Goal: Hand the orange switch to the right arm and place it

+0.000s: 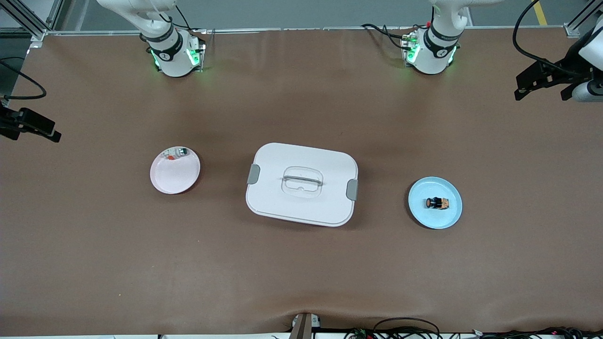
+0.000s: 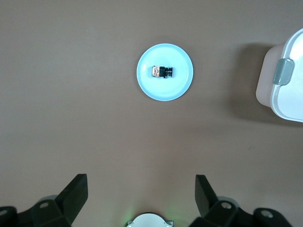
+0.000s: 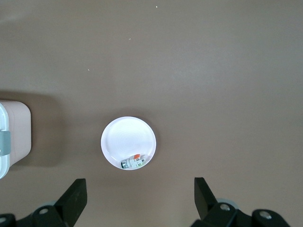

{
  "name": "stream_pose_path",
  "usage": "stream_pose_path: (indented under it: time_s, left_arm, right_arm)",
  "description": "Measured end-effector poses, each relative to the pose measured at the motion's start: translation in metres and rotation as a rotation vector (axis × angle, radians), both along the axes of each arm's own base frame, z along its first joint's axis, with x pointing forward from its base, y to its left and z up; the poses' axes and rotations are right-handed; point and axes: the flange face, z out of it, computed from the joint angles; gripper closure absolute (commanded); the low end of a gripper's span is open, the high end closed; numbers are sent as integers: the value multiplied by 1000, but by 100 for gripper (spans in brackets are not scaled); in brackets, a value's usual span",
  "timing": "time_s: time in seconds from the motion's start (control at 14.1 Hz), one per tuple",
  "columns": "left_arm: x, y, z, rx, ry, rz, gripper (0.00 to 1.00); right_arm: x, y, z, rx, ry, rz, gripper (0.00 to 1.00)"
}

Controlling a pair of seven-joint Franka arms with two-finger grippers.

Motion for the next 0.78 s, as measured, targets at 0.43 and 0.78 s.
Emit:
stream_pose_path:
  time_s: [0.43,0.78]
  left_arm:
    - [1,6,-1,0,2,11,0]
    - [15,7,-22,-2,40,13,0]
  right_arm:
    - [0,0,0,5,0,0,0]
    - [0,-4,0,6,0,-7,0]
